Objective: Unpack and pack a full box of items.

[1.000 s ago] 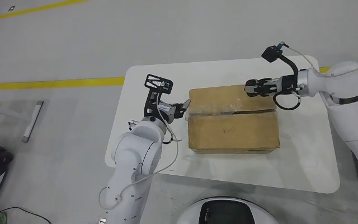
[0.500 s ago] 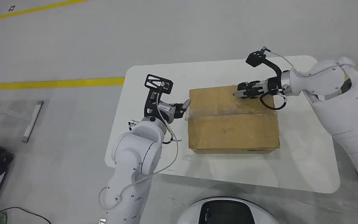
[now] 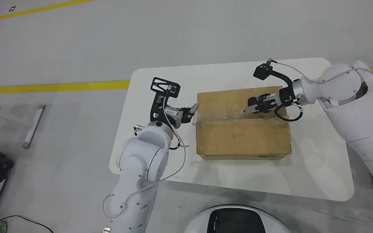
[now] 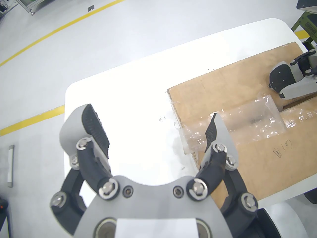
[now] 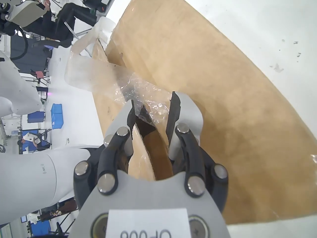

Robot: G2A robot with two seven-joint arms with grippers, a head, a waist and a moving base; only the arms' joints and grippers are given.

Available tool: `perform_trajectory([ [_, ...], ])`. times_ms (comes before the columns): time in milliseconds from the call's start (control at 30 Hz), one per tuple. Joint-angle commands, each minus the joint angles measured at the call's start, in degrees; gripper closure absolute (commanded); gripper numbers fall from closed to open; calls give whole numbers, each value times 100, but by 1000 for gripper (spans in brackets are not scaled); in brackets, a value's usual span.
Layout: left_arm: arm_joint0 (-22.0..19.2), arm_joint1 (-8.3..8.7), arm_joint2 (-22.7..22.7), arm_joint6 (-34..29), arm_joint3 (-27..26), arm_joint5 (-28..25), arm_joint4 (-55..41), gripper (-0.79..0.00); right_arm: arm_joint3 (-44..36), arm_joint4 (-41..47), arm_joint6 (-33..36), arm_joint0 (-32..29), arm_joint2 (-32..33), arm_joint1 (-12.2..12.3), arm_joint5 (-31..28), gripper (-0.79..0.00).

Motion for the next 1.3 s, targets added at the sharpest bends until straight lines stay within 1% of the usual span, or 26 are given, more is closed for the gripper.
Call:
perform_trajectory([
  [0, 0, 0, 0, 0, 0, 0, 0, -785, -3, 71, -75, -3, -47, -11, 11, -339],
  [100, 0, 0, 0, 0, 0, 0, 0, -785, -41, 247, -196, -1, -168, -46, 12, -342],
  [167, 0, 0, 0, 0, 0, 0, 0, -785, -74, 388, -333, 7, -236, -73, 10, -317],
  [200, 0, 0, 0, 0, 0, 0, 0, -785, -97, 412, -358, 21, -284, -86, 22, -289],
  [233, 0, 0, 0, 0, 0, 0, 0, -785, -109, 411, -384, 38, -330, -97, 34, -243],
  [267, 0, 0, 0, 0, 0, 0, 0, -785, -126, 429, -411, 48, -384, -111, 22, -219],
  [300, 0, 0, 0, 0, 0, 0, 0, -785, -124, 489, -428, 55, -436, -126, 27, -160],
  [333, 0, 0, 0, 0, 0, 0, 0, -785, -121, 547, -433, 71, -486, -142, 30, -151],
  [400, 0, 0, 0, 0, 0, 0, 0, -785, -95, 631, -448, 105, -584, -171, 46, -40],
  [433, 0, 0, 0, 0, 0, 0, 0, -785, -86, 662, -448, 125, -637, -187, 50, 0],
  [533, 0, 0, 0, 0, 0, 0, 0, -785, -56, 740, -484, 191, -738, -222, 23, 0],
  [633, 0, 0, 0, 0, 0, 0, 0, -785, -15, 763, -581, 224, -687, -214, -20, 0],
  [700, 0, 0, 0, 0, 0, 0, 0, -785, 19, 717, -628, 212, -587, -181, -46, -49],
  [767, 0, 0, 0, 0, 0, 0, 0, -785, 54, 685, -717, 181, -430, -136, -58, -145],
  [800, 0, 0, 0, 0, 0, 0, 0, -785, 77, 710, -761, 155, -336, -110, -44, -209],
  [900, 0, 0, 0, 0, 0, 0, 0, -785, 239, 619, -864, 99, -36, -19, 89, -206],
  [967, 0, 0, 0, 0, 0, 0, 0, -785, 340, 447, -953, 76, 99, 32, 181, -225],
  [1033, 0, 0, 0, 0, 0, 0, 0, -785, 383, 284, -989, 47, 116, 56, 261, -212],
  [1067, 0, 0, 0, 0, 0, 0, 0, -785, 388, 252, -992, 38, 96, 57, 288, -219],
  [1133, 0, 0, 0, 0, 0, 0, 0, -785, 374, 263, -946, 20, -7, 40, 331, -240],
  [1233, 0, 0, 0, 0, 0, 0, 0, -785, 380, 344, -952, 56, -183, -8, 357, -317],
  [1267, 0, 0, 0, 0, 0, 0, 0, -785, 383, 375, -972, 79, -241, -27, 348, -326],
])
